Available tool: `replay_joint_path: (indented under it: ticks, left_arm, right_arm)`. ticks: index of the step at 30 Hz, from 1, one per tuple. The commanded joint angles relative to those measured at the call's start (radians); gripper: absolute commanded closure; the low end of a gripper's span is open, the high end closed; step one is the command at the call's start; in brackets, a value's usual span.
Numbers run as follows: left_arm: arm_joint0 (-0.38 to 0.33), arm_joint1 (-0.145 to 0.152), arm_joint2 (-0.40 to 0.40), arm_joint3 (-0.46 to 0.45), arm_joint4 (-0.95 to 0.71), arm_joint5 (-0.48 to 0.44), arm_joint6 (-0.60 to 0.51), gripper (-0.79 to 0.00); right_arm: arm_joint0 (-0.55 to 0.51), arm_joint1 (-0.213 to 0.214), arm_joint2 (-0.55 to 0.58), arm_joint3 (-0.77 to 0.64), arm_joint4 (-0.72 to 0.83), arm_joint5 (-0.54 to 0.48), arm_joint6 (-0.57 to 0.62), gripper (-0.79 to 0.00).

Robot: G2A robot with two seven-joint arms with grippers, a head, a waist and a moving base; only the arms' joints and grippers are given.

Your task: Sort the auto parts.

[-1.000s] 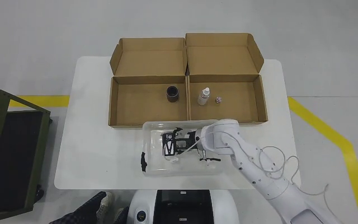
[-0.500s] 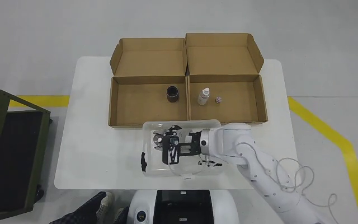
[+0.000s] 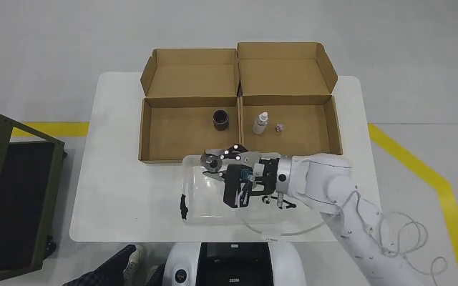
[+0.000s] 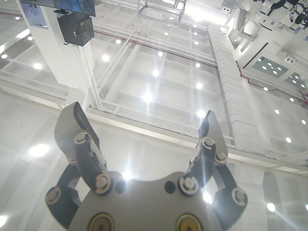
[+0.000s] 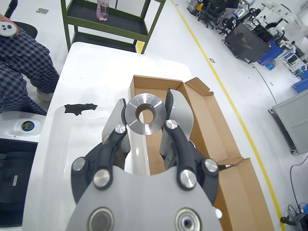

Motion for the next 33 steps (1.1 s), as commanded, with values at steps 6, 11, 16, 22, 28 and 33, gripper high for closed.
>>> replay_joint_path:
  ticks: [6,11,16,22,28,33]
  left_arm:
    - [0.0,0.0,0.0,0.0,0.0,0.0,0.0,-0.785]
    - [0.0,0.0,0.0,0.0,0.0,0.0,0.0,-0.785]
    - [0.0,0.0,0.0,0.0,0.0,0.0,0.0,-0.785]
    - [0.0,0.0,0.0,0.0,0.0,0.0,0.0,-0.785]
    - [0.0,0.0,0.0,0.0,0.0,0.0,0.0,-0.785]
    - [0.0,0.0,0.0,0.0,0.0,0.0,0.0,-0.785]
  right_arm:
    - [-0.041,0.013,0.061,-0.042,-0.002,-0.006,-0.062,0.0]
    - [-0.064,0.021,0.096,-0.065,-0.01,-0.004,-0.093,0.0]
    - [-0.085,0.028,0.127,-0.076,-0.011,0.001,-0.123,0.0]
    - [-0.093,0.033,0.139,-0.072,-0.009,-0.002,-0.151,0.0]
    - [-0.084,0.036,0.138,-0.063,-0.005,-0.001,-0.162,0.0]
    - [-0.06,0.035,0.117,-0.026,0.009,-0.001,-0.163,0.0]
